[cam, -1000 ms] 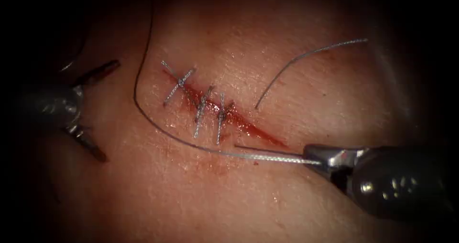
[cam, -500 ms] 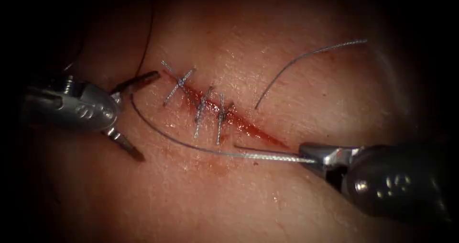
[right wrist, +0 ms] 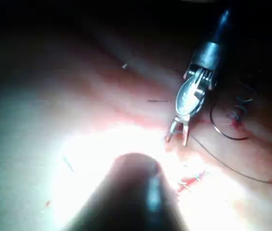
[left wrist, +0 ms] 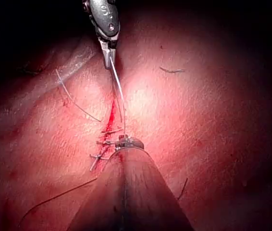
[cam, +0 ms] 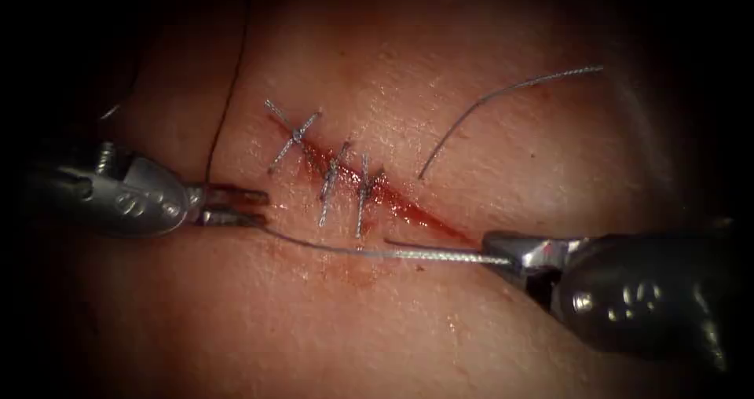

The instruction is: Wound Closure

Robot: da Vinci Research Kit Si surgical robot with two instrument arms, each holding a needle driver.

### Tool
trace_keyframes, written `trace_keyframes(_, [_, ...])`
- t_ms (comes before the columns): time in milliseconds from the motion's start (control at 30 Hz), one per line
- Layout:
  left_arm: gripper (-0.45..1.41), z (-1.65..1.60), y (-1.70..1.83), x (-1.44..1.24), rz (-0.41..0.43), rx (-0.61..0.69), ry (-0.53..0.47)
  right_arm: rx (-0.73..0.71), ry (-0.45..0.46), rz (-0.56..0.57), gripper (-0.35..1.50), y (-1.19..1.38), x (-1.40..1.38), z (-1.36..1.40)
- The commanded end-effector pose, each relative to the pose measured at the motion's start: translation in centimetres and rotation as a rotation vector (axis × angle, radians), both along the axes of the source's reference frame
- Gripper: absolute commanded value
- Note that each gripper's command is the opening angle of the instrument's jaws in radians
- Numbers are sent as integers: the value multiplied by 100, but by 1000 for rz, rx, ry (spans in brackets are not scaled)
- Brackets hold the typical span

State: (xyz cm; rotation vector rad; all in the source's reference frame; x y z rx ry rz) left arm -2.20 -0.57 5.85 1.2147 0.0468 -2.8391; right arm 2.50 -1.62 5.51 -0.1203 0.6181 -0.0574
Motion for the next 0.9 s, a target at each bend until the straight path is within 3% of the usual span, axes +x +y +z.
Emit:
trace_keyframes(33, [-45,5,-4,-4,2,0,-1,0,-1,0,-35,-5,4,5])
trace_keyframes(333, [-45,-18,-12,-6,-124,115,26,-7,8,3,-35,-9,1,1])
trace_keyframes(367, [-45,-26,-14,-8,-128,118,25,-17,20,10,42,-11,-2,-2])
trace_keyframes(433, [-45,-35,-16,-9,-123,125,27,-32,54,30,108,-12,-9,-7])
trace_keyframes(467, [-45,-46,-19,-7,-121,132,24,-6,90,43,126,-12,-18,-13])
trace_keyframes(600, [-45,-60,-20,2,-102,130,17,64,188,88,146,-12,-42,-27])
trace_keyframes(733, [-45,-61,-22,1,-76,90,21,136,265,81,146,-16,-56,-36])
trace_keyframes(800, [-45,-61,-23,-3,-71,80,22,171,356,74,128,-11,-65,-42])
trace_keyframes(833, [-45,-61,-22,-6,-65,72,23,206,410,41,56,-2,-73,-47])
trace_keyframes(900, [-45,-61,-21,-7,-58,63,22,204,459,28,-35,13,-82,-50])
